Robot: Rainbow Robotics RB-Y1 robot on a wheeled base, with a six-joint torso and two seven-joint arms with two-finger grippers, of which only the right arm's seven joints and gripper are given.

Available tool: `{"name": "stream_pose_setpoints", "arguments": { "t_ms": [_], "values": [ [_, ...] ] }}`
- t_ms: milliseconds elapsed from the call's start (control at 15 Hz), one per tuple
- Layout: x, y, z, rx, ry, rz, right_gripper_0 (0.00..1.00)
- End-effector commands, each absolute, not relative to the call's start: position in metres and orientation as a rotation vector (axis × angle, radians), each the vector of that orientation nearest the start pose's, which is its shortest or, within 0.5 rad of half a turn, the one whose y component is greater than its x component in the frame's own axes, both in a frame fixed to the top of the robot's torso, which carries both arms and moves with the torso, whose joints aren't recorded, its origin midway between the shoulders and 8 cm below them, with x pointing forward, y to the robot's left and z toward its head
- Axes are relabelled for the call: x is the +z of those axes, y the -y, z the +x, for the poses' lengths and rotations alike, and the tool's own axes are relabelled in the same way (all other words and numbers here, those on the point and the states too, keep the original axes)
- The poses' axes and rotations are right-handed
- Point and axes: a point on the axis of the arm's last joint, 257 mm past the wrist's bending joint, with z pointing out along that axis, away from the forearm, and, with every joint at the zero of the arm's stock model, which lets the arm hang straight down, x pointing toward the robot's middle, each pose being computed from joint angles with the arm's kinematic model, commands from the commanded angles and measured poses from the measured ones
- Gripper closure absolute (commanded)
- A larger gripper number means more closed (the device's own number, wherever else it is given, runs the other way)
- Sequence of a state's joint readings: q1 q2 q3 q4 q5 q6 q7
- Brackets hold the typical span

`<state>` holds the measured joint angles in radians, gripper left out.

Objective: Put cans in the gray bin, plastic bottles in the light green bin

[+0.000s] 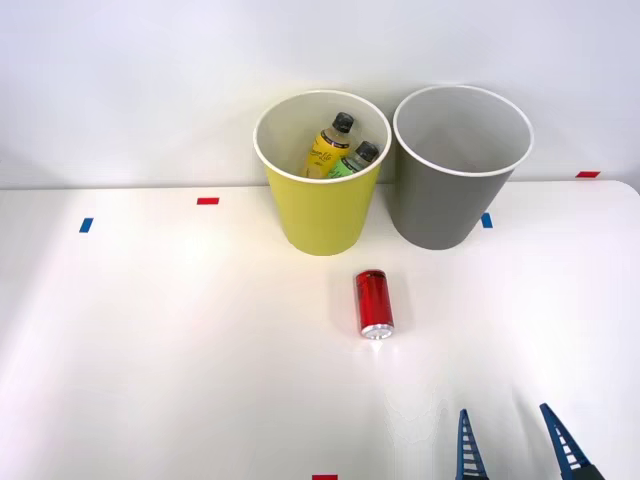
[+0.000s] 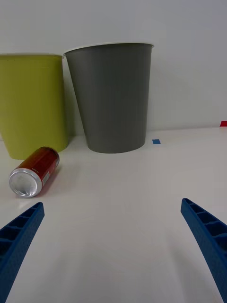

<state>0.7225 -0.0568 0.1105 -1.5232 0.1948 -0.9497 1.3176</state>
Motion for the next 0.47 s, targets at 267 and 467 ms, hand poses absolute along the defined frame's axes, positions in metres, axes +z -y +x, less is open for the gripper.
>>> {"name": "stream_pose_setpoints", "arguments": {
  "t_ms": [267, 467],
  "values": [
    [-0.2966, 0.229, 0.2683, 0.097, -1.375, -0.011, 0.0],
    [-0.2966, 0.229, 0.2683, 0.097, -1.375, -0.011, 0.0]
  ]
}}
